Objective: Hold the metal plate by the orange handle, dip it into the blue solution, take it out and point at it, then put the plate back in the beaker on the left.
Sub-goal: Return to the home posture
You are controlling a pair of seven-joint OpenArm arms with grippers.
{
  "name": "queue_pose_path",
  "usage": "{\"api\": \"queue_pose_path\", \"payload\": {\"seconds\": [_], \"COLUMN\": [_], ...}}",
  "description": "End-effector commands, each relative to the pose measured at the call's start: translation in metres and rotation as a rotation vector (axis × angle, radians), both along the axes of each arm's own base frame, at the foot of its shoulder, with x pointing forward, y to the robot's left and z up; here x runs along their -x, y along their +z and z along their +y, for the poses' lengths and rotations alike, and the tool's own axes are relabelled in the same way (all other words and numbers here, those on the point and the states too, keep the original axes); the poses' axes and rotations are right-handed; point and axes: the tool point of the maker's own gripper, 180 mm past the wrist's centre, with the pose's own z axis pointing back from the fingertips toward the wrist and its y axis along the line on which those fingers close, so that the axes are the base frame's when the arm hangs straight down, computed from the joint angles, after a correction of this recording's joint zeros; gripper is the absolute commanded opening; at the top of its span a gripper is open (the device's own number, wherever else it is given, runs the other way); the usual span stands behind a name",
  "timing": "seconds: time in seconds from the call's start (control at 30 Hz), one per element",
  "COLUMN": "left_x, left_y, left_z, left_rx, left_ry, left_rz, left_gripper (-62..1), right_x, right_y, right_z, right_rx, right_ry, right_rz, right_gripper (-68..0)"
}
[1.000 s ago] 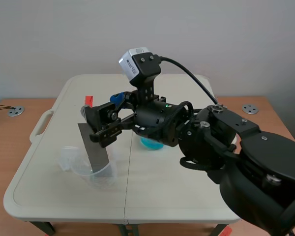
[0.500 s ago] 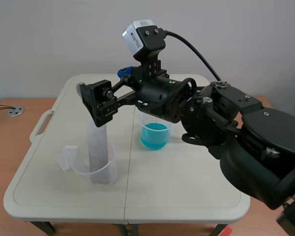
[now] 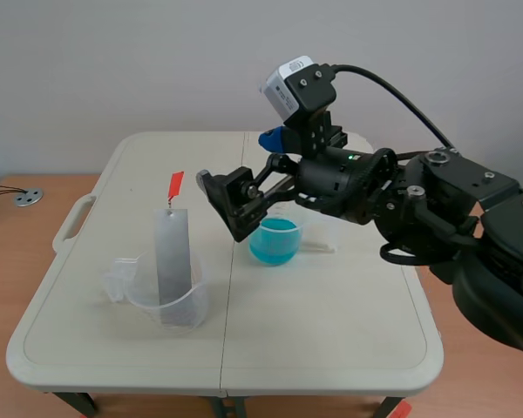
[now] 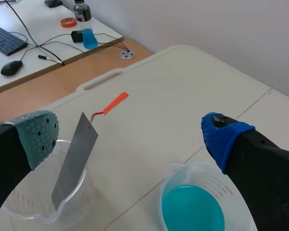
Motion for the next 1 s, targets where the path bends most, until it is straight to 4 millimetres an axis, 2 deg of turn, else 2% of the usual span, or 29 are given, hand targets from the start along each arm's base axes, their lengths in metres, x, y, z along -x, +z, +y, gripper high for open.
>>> {"api": "queue_pose_path", "payload": {"seconds": [0.0, 0.13, 0.23, 0.33, 0.43, 0.5, 0.67, 0.8, 0.97], "left_x": [-0.010, -0.047, -0.080, -0.116, -0.149, -0.171, -0.207, -0.221, -0.229], "left_y": [0.013, 0.047, 0.076, 0.106, 0.134, 0.152, 0.179, 0.191, 0.207], "left_z": [0.016, 0.059, 0.084, 0.100, 0.104, 0.095, 0.051, 0.013, -0.033], "left_rx": [-0.025, -0.093, -0.139, -0.170, -0.187, -0.178, -0.078, 0.034, 0.175], "left_ry": [0.007, 0.045, 0.048, 0.032, -0.016, -0.058, -0.167, -0.239, -0.315], "left_rz": [-0.033, -0.155, -0.252, -0.361, -0.477, -0.565, -0.709, -0.755, -0.822], "left_gripper": [1.4, 1.4, 1.4, 1.4, 1.4, 1.4, 1.4, 1.4, 1.4], "right_x": [-0.006, -0.004, -0.003, -0.001, 0.004, 0.009, 0.025, 0.040, 0.059], "right_y": [0.016, 0.010, 0.008, 0.010, 0.016, 0.019, 0.029, 0.031, 0.032], "right_z": [-0.008, -0.024, -0.039, -0.054, -0.064, -0.068, -0.075, -0.080, -0.084], "right_rx": [-0.018, 0.004, 0.010, 0.011, 0.010, 0.015, 0.008, 0.010, 0.020], "right_ry": [-0.012, -0.024, -0.054, -0.082, -0.095, -0.095, -0.106, -0.121, -0.133], "right_rz": [-0.053, -0.075, -0.084, -0.096, -0.116, -0.125, -0.141, -0.143, -0.154], "right_gripper": [-6.7, -6.7, -6.7, -6.7, -6.7, -6.7, -6.7, -6.7, -6.7]}}
